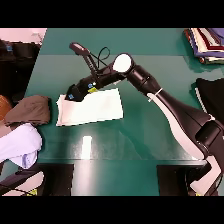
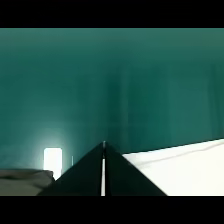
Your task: Fold the shirts.
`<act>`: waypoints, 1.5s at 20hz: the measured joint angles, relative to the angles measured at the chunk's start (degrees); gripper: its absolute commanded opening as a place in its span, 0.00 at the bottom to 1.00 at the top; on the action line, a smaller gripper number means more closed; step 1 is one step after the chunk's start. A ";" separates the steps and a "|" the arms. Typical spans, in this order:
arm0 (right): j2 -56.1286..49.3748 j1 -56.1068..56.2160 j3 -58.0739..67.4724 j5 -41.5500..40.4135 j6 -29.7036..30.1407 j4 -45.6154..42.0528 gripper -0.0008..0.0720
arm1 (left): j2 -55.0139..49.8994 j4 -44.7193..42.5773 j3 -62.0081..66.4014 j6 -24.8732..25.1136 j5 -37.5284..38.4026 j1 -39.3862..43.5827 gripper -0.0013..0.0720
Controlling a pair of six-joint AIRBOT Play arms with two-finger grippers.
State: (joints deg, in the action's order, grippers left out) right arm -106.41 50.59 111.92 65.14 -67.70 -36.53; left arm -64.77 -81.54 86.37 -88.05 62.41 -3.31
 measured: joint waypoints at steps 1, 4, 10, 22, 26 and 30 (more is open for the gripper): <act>1.11 -1.31 -2.47 0.83 -0.50 -0.79 0.75 | 0.44 -0.42 -0.02 0.00 0.26 -0.48 0.06; 6.32 -7.56 -13.70 2.32 -2.25 -4.37 0.76 | 1.14 -0.48 -0.09 0.00 0.74 -1.22 0.06; 12.55 -22.95 -36.11 -0.04 -6.29 -5.77 0.96 | 1.49 1.18 -0.13 0.00 1.03 -1.64 0.06; -4.52 -17.27 -27.02 -4.00 -2.93 7.30 0.07 | 1.51 5.18 -0.13 -0.02 0.61 -1.62 0.06; -6.45 -15.58 -20.09 -4.04 -2.78 6.25 0.04 | 1.51 7.02 -0.13 -0.02 0.61 1.25 0.06; -1.84 -20.65 -17.03 -4.15 -2.78 4.31 0.04 | 1.51 7.65 -0.13 -0.02 0.13 7.04 0.06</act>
State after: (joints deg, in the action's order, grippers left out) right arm -108.25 29.93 94.89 60.99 -70.48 -32.23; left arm -63.26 -73.89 86.24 -88.07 62.54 3.73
